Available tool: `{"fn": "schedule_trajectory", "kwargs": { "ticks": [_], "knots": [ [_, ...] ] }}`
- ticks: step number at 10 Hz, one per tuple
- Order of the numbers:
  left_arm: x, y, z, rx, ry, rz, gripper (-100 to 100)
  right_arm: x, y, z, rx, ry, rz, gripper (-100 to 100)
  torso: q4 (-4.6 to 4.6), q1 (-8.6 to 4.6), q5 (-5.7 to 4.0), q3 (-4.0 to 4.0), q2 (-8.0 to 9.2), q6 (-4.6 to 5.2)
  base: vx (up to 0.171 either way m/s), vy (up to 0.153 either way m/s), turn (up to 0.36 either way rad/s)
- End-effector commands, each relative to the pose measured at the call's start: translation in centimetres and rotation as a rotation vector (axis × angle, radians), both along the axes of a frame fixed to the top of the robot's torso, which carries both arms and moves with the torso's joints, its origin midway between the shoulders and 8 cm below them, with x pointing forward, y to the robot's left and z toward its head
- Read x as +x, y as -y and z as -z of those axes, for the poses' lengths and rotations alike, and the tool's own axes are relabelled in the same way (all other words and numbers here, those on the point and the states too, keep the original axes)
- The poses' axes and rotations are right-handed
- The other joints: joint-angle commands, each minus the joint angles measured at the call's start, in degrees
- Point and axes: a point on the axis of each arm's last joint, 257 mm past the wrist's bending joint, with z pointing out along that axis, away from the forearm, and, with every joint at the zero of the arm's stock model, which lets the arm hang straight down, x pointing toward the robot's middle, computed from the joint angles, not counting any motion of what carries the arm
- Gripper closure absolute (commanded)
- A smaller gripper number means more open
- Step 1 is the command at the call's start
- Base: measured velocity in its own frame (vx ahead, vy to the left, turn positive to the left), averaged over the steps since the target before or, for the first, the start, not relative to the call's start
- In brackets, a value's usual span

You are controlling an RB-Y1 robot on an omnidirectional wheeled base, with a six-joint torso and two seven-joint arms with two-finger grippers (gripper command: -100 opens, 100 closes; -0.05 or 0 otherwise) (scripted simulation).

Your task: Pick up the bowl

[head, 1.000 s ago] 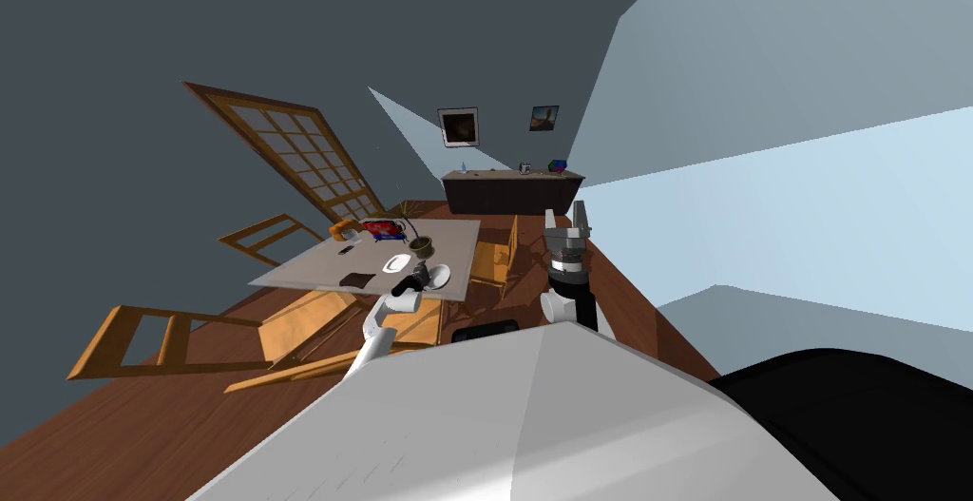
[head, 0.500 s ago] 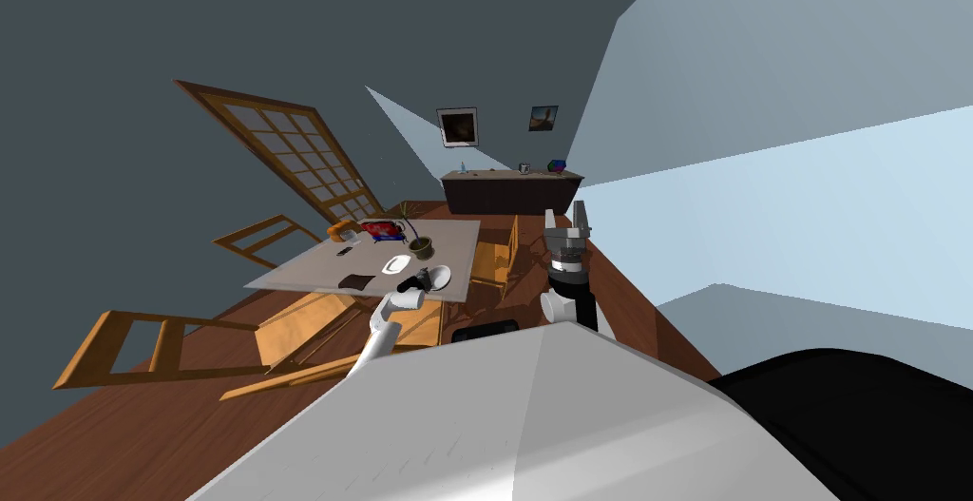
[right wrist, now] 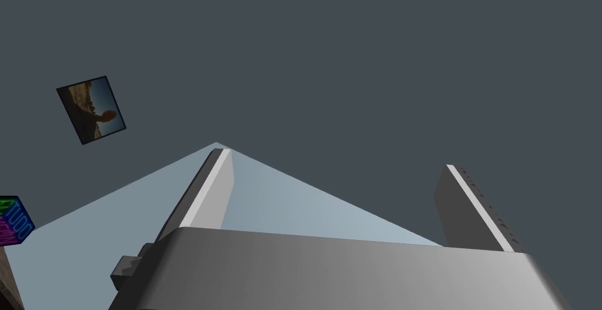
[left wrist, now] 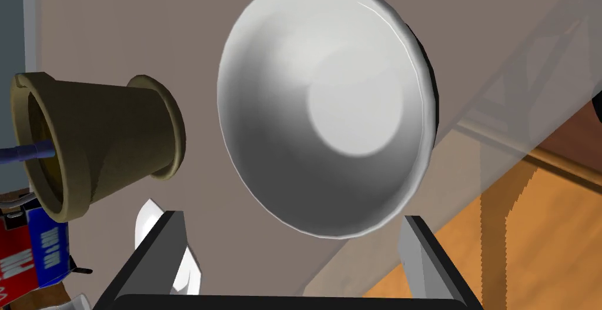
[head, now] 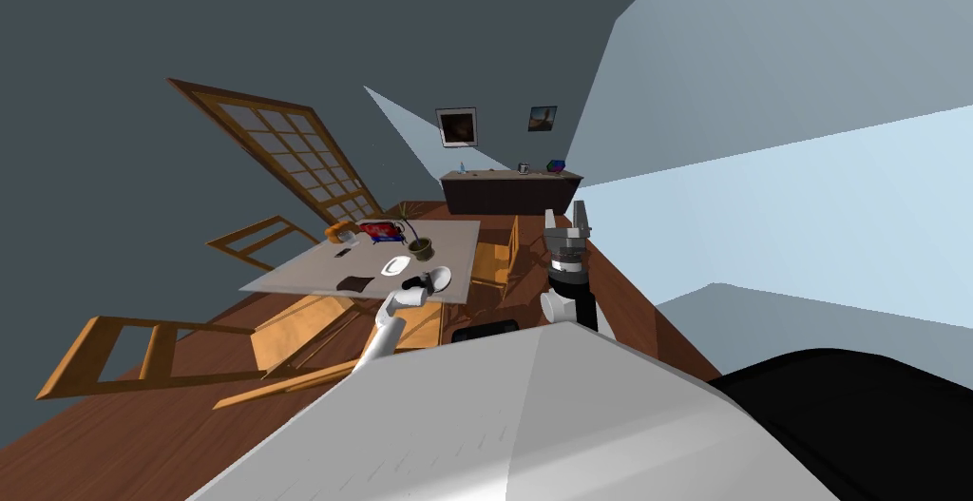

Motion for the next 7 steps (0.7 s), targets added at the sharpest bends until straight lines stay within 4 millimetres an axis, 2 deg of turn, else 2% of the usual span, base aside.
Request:
{"fn": "schedule_trajectory", "kwargs": {
  "ticks": [1, 2, 7],
  "knots": [
    [-0.9, 0.3, 1.6, -0.018, -0.058, -0.016, -100, 0.0, 0.0, 0.0, 0.0, 0.0, 0.0, 0, 0.0, 0.0, 0.0, 0.0, 0.0, 0.0, 0.024, 0.012, -0.019],
    [-0.9, 0.3, 1.6, -0.018, -0.058, -0.016, -100, 0.0, 0.0, 0.0, 0.0, 0.0, 0.0, 0, 0.0, -0.02, 0.0, 0.0, 0.0, 0.01, 0.015, 0.009, -0.008],
    [-3.6, 2.8, 5.4, -0.09, -0.226, -0.055, -100, 0.0, 0.0, 0.0, 0.0, 0.0, 0.0, 0, -0.01, -0.01, 0.0, -0.02, -0.03, 0.01, 0.027, 0.015, -0.023]
  ]
}}
